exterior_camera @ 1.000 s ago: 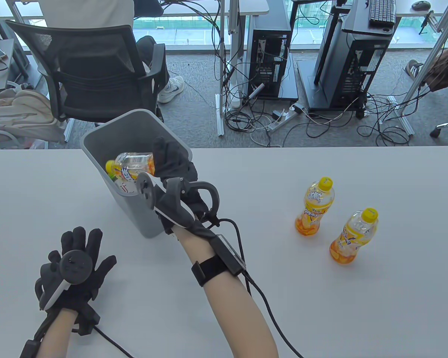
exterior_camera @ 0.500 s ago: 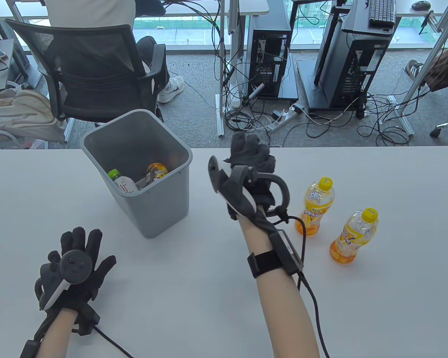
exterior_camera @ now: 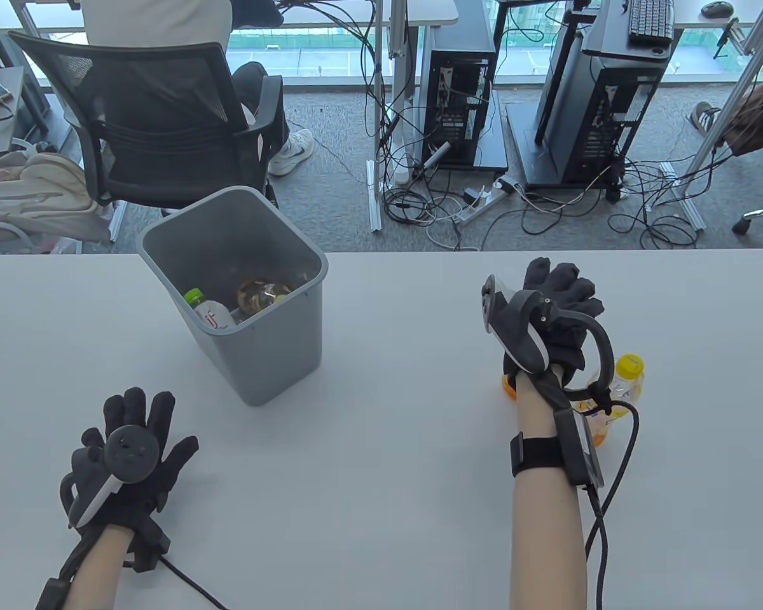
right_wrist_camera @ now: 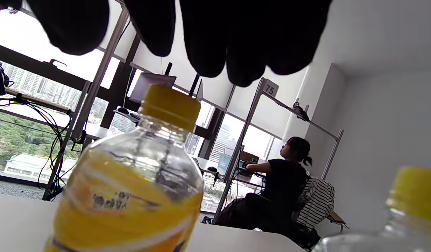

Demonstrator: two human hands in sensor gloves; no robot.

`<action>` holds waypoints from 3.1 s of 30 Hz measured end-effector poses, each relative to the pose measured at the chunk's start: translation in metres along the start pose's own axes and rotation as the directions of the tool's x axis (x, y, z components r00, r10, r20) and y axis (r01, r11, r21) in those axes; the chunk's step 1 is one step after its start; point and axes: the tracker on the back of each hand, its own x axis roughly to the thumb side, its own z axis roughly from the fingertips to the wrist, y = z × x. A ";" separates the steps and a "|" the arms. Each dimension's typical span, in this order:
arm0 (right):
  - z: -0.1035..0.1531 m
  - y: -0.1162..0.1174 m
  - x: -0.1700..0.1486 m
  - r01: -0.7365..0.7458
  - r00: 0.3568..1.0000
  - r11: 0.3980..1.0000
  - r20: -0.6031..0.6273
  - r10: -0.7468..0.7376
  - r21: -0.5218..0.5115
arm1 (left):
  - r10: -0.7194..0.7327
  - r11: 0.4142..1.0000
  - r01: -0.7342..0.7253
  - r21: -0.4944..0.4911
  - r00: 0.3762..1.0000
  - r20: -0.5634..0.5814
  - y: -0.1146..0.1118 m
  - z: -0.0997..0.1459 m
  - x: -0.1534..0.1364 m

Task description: Place bottles in bin

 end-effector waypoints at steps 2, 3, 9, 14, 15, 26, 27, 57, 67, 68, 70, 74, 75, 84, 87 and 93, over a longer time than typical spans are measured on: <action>-0.002 0.008 -0.003 -0.005 1.000 0.998 -0.014 0.005 0.060 | -0.003 1.000 0.003 -0.001 1.000 0.000 0.000 0.000 0.000; -0.003 0.011 -0.003 -0.009 1.000 0.996 -0.015 0.010 0.086 | -0.004 1.000 0.004 -0.001 1.000 0.000 0.000 0.000 0.000; -0.004 0.024 -0.004 0.015 1.000 0.994 -0.017 -0.013 0.110 | -0.004 1.000 0.004 -0.003 1.000 -0.002 0.000 0.000 0.000; -0.004 0.018 0.000 0.030 1.000 0.992 -0.010 -0.029 0.124 | -0.004 1.000 0.004 -0.004 1.000 -0.004 0.000 0.000 0.001; -0.004 0.017 0.001 0.036 0.999 0.991 -0.006 -0.036 0.126 | -0.005 1.000 0.005 -0.004 1.000 -0.003 0.000 0.000 0.001; 0.001 -0.008 0.008 0.121 0.992 0.992 0.026 -0.122 0.045 | -0.001 1.000 0.001 -0.002 1.000 -0.001 0.000 -0.001 0.000; 0.002 -0.010 0.009 0.135 0.990 0.990 0.026 -0.136 0.038 | 0.000 1.000 0.000 -0.003 1.000 -0.001 0.000 -0.001 0.000; 0.098 -0.178 0.124 0.717 0.684 0.629 0.476 -0.552 -0.300 | 0.009 1.000 -0.009 0.005 1.000 0.006 0.000 -0.001 -0.001; 0.132 -0.161 0.196 0.629 0.717 0.712 0.587 -0.376 -0.312 | 0.007 1.000 -0.007 0.009 1.000 0.012 0.000 -0.001 -0.001; 0.133 -0.158 0.201 0.621 0.721 0.720 0.587 -0.369 -0.310 | 0.010 1.000 -0.010 0.009 1.000 0.011 0.000 -0.001 -0.001; 0.133 -0.154 0.208 0.603 0.727 0.741 0.587 -0.357 -0.296 | 0.014 1.000 -0.014 0.007 1.000 0.011 0.000 -0.001 -0.002; 0.130 -0.148 0.208 0.603 0.709 0.767 0.589 -0.388 -0.221 | 0.017 1.000 -0.017 0.006 1.000 0.011 0.000 -0.001 -0.002; 0.127 -0.148 0.203 0.598 0.715 0.771 0.580 -0.390 -0.219 | 0.016 1.000 -0.017 0.007 1.000 0.011 0.000 -0.001 -0.002; 0.082 -0.130 0.140 0.403 0.856 0.891 0.430 -0.286 -0.209 | 0.006 1.000 -0.006 0.004 1.000 0.010 0.000 -0.001 -0.001; 0.066 -0.115 0.112 0.340 0.889 0.921 0.383 -0.250 -0.189 | 0.004 1.000 -0.004 0.005 1.000 0.009 -0.001 -0.001 -0.001; 0.032 -0.072 0.043 0.121 0.970 0.980 0.230 -0.083 -0.155 | -0.001 1.000 0.001 0.002 1.000 0.004 -0.001 -0.001 -0.001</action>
